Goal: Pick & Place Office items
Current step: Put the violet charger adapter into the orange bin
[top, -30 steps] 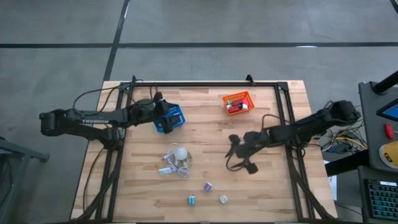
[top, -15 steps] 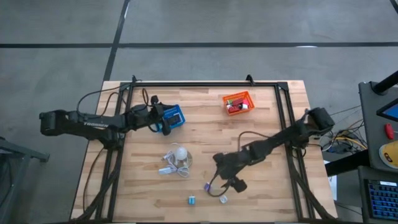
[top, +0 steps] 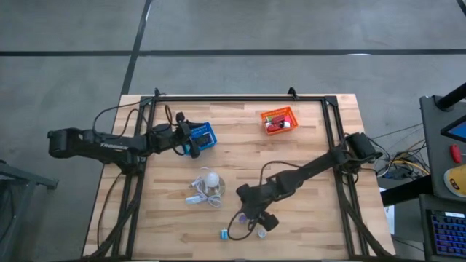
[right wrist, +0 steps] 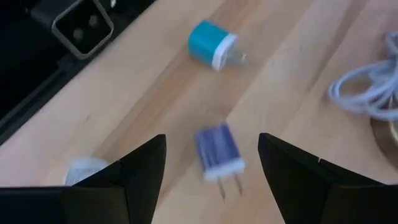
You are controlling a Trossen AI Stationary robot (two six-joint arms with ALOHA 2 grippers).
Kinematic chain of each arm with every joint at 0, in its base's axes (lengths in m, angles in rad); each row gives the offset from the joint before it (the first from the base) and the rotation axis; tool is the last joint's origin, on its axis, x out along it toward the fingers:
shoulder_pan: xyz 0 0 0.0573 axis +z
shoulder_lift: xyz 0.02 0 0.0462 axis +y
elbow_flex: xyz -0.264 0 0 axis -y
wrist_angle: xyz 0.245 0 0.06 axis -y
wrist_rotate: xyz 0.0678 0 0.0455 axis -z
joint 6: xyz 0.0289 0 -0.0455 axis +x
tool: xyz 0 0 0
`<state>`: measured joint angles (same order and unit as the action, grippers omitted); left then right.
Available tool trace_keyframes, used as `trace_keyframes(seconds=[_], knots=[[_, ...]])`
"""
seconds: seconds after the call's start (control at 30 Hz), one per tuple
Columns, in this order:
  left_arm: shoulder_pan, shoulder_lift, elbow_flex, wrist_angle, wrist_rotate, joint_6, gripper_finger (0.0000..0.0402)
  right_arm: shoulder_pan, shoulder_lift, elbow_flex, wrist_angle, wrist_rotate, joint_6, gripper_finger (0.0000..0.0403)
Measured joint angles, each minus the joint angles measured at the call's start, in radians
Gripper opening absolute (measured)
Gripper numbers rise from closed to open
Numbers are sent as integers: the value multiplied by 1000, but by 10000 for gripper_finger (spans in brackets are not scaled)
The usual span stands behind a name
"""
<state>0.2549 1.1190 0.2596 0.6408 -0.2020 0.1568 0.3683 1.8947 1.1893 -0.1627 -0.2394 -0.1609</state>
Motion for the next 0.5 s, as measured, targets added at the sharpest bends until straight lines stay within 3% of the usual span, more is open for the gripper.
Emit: trace_keyframes(seconds=[0.5], knots=[[-1,14,-4,45,0,11,216,-5,145,131,-97,6,-53,249]])
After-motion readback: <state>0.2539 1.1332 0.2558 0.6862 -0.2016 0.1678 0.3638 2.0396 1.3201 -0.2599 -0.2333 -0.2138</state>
